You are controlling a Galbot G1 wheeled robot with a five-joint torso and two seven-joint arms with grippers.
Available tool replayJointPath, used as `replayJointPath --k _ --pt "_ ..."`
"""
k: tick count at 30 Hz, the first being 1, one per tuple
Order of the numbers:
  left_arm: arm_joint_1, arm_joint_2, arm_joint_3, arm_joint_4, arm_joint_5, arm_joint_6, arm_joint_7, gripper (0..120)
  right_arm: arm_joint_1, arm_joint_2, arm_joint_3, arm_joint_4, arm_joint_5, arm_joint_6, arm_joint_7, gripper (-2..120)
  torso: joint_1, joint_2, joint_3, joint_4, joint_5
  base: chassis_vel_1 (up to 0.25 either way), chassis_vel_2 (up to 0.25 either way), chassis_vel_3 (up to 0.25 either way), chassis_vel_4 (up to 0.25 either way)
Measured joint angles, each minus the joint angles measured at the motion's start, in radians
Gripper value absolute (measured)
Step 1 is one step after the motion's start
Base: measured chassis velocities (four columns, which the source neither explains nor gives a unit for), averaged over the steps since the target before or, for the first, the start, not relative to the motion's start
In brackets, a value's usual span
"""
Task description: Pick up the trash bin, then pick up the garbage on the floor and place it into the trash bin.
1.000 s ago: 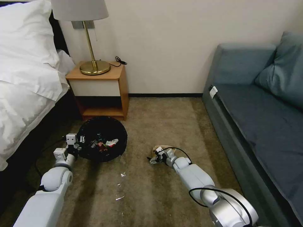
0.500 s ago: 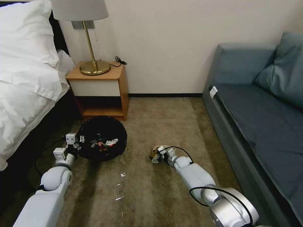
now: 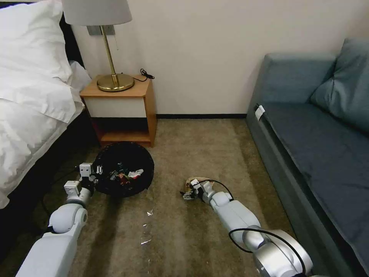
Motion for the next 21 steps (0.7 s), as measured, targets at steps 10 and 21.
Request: replayJointPath --k 10,21 --pt "0.009 -0.002 -0.015 0.002 -0.002 -0.015 0.006 4 0.008 0.016 0.041 -0.036 -0.024 -0.016 -0.002 85 0.000 0.000 0.000 -0.0001 0.0000 0.000 0.000 0.000 0.000" --pt "0.012 -0.006 -0.014 -0.005 -0.006 -0.018 0.007 4 0.010 0.015 0.076 -0.047 -0.026 -0.016 -0.028 47 0.000 0.000 0.000 -0.0002 0.0001 0.000 0.000 0.000 0.000"
